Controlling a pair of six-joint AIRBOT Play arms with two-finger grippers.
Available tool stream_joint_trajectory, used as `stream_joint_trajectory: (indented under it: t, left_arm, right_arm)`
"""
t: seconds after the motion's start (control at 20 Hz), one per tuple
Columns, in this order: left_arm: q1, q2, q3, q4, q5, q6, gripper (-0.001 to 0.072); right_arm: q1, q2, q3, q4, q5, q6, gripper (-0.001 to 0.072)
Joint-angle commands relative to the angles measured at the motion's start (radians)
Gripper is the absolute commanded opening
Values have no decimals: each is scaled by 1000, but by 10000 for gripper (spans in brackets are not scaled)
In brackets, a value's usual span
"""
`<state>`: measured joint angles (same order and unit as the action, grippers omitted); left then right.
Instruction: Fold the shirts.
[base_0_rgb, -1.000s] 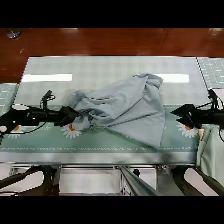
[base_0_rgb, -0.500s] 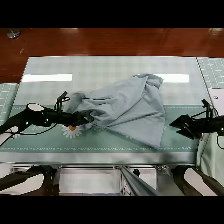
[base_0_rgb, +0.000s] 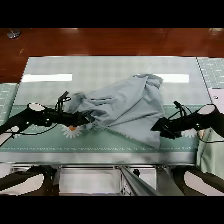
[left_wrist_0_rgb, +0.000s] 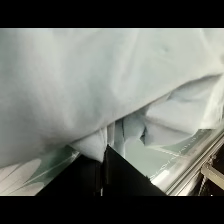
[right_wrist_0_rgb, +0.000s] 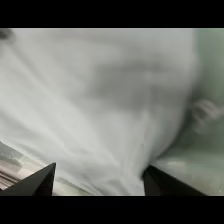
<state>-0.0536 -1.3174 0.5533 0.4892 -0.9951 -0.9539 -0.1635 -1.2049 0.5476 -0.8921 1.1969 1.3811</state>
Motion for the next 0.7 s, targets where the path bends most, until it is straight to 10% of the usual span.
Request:
stream_joint_trajectory:
  t: [0.0,0.1,0.15,0.65]
  left_arm:
    - [-1,0,13,-1,-20,0,20]
    - [-1,5,48,-1,-57,0,21]
    - [-1,14,80,-1,-84,0,20]
    - [79,266,1022,42,-143,-219,20]
  right_arm:
    - [107,-66,55,101,-65,2,510]
    - [148,-71,116,106,-64,-45,90]
    - [160,-71,161,106,-46,-66,31]
    - [158,18,1349,-101,121,84,29]
